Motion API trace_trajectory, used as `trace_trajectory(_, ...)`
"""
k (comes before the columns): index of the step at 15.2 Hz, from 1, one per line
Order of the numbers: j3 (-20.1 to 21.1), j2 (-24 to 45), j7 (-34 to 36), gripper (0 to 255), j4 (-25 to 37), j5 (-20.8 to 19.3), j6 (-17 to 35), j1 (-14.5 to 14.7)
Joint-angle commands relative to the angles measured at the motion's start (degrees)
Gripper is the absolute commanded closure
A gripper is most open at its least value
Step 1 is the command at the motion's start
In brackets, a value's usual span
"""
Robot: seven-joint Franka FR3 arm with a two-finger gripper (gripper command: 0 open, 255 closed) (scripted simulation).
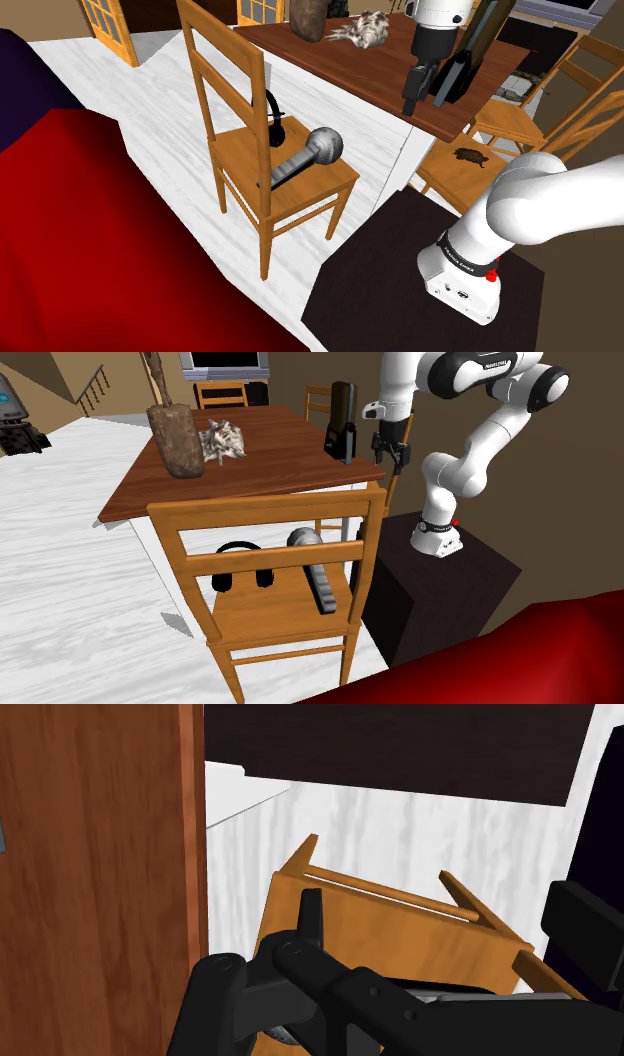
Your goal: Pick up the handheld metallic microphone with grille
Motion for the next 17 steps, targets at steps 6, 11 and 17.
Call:
trace_trajectory(6,-2.17,6.07,-10.82,0,-3.61,-4.83,11.76,2.5)
trace_trajectory(11,-3.92,13.99,-20.54,0,-5.36,-9.19,23.97,4.58)
trace_trajectory(17,-5.16,25.23,-30.82,0,-5.08,-14.08,38.36,6.61)
